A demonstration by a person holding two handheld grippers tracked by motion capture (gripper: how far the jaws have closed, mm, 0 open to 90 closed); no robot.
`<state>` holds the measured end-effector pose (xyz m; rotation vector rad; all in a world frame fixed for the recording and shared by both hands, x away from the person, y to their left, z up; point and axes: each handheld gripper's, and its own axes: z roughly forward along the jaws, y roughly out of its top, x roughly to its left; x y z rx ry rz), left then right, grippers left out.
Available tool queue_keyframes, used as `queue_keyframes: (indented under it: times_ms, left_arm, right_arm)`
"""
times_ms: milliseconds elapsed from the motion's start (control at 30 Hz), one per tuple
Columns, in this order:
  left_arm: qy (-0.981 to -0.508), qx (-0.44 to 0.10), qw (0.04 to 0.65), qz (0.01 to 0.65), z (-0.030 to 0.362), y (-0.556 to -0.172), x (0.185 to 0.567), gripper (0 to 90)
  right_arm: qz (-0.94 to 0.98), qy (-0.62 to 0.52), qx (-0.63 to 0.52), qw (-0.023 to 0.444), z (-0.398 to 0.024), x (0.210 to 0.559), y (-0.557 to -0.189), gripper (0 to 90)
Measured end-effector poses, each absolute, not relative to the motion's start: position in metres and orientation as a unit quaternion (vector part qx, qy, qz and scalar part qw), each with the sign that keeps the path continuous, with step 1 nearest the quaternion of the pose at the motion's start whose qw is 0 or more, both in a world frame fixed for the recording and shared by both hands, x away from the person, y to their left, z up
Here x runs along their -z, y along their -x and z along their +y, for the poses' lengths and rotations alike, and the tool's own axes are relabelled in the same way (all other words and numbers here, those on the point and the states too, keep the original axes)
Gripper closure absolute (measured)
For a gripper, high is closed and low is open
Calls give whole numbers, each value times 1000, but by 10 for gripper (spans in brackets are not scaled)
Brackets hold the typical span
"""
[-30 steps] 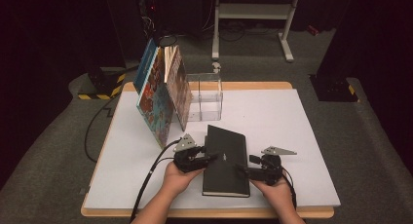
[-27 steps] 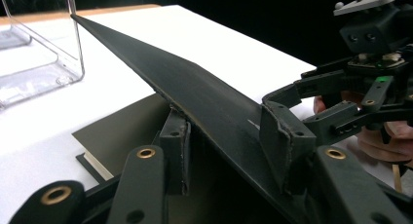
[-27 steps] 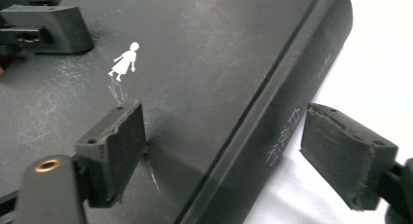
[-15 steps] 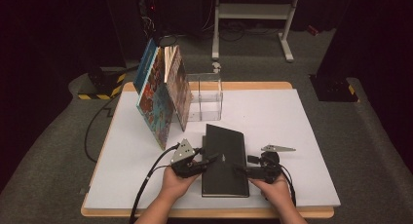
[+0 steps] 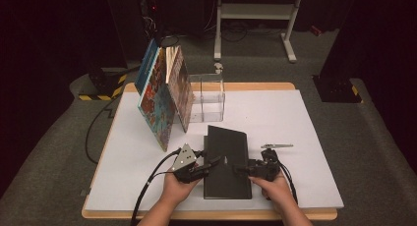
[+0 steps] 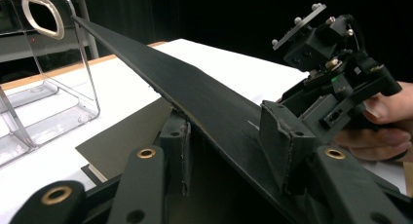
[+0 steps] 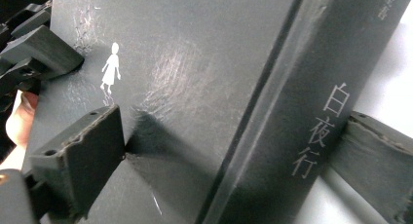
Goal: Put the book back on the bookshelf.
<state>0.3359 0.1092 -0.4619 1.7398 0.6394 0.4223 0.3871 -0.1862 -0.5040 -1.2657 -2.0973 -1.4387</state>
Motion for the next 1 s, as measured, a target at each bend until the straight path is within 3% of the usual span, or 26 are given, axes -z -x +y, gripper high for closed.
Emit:
queue_keyframes:
  times_ms: [200,467,833,1000]
  left_arm:
    - [-742,-178,578,291,108,-333,460,574]
    - [-732,-167,578,320,107,-336,456,575]
    - [-729,-206,579,303,101,-338,443,581]
    - [-734,-210,576,293,103,-332,446,586]
  right_arm:
    - [-735,435,509,107,-190,496,-379,108]
    - [-746,413,522,-15,-192,473,-359,228]
    - [-726,376,553,-162,-197,443,-338,396]
    - [-723,365,562,-170,-201,447,-332,410]
